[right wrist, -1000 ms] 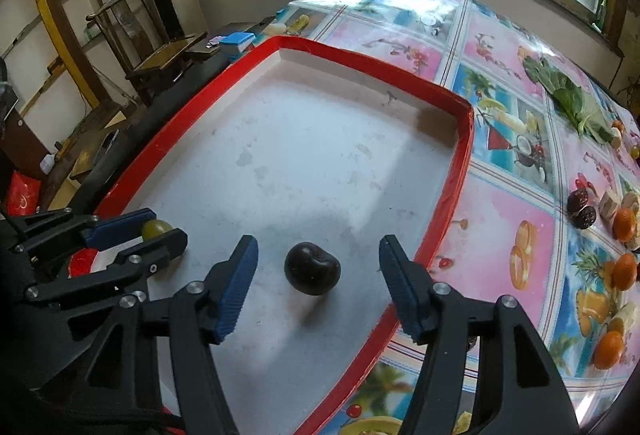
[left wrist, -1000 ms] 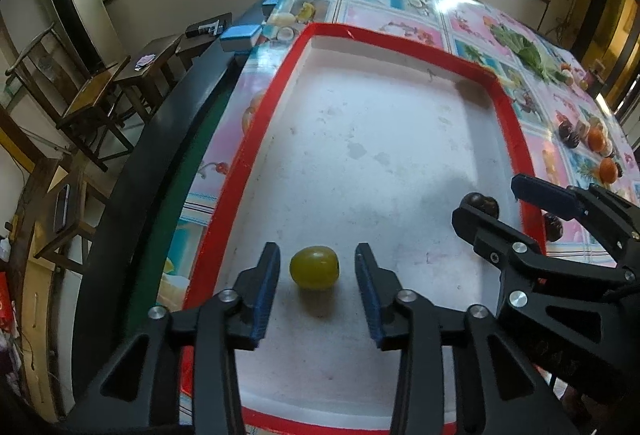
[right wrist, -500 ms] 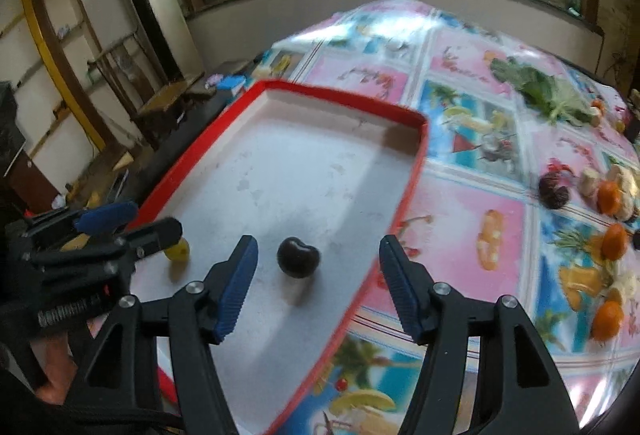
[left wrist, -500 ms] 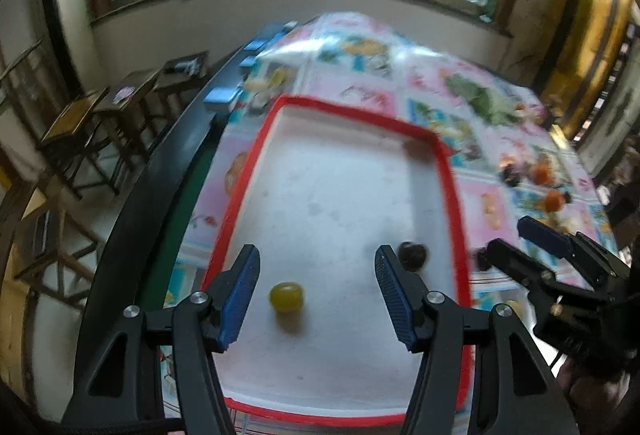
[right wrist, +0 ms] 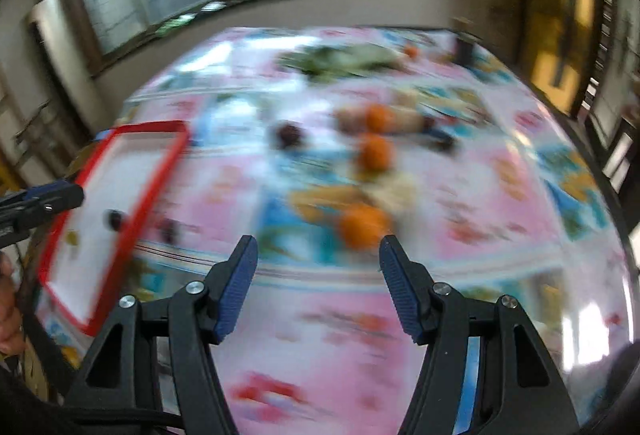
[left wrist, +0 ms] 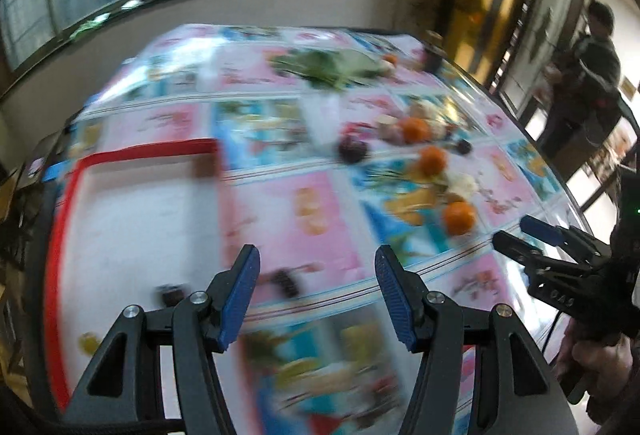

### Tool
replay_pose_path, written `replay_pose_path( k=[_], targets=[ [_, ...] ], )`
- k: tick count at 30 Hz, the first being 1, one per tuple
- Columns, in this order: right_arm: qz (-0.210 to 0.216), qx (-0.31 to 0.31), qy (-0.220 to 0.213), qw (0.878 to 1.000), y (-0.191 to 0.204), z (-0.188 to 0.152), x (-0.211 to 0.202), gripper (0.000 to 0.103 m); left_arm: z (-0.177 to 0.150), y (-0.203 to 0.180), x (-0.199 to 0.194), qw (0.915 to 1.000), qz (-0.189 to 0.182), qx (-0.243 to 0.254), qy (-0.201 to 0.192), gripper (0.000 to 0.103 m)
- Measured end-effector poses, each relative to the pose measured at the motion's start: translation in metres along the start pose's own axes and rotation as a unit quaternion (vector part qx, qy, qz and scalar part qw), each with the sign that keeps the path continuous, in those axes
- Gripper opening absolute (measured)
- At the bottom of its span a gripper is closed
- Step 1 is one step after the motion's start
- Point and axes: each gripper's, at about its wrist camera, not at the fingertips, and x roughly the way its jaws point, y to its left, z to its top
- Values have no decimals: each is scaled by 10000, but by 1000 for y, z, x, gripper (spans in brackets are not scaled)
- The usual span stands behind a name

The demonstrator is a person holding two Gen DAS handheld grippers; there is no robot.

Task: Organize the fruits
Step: 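Move both grippers back over the fruit on the tablecloth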

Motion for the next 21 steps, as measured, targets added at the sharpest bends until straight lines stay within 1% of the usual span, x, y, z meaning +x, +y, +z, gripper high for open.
replay_pose_path(
  k=[1, 4, 5, 7, 10, 12, 14, 16, 20, 21],
  targets=[
    [-35, 62, 48, 10000, -9, -1, 1, 64, 3, -7, 8, 10000, -64, -5, 65, 60],
    [-143, 158, 135, 9997, -31, 0, 8, 64, 9, -19, 23, 9998, -84, -25, 170, 60],
    [-77, 137, 216, 9996, -35, 3, 13, 64, 10, -20, 26, 9998, -58, -37, 191, 60],
    [1, 106, 240, 9997, -38, 6, 18, 64, 12, -19, 30, 9998, -6, -86, 203, 60],
    [220, 90, 348, 9991, -37, 12, 34, 64, 16, -11, 32, 9995, 63, -240, 202, 60],
    [207, -33, 445, 9988, -28, 17, 46, 64, 19, -6, 34, 9993, 76, -297, 192, 60],
    [248, -14, 536, 9983, -25, 17, 55, 64, 22, -5, 38, 9993, 97, -293, 205, 60],
    [160, -4, 550, 9984, -23, 18, 60, 64, 24, -7, 41, 9993, 82, -266, 233, 60],
    [146, -70, 512, 9986, -18, 20, 67, 64, 29, -15, 52, 9994, 22, -161, 290, 60],
    [137, -94, 513, 9985, -17, 21, 69, 59, 31, -19, 56, 9994, -15, -109, 328, 60]
  ],
)
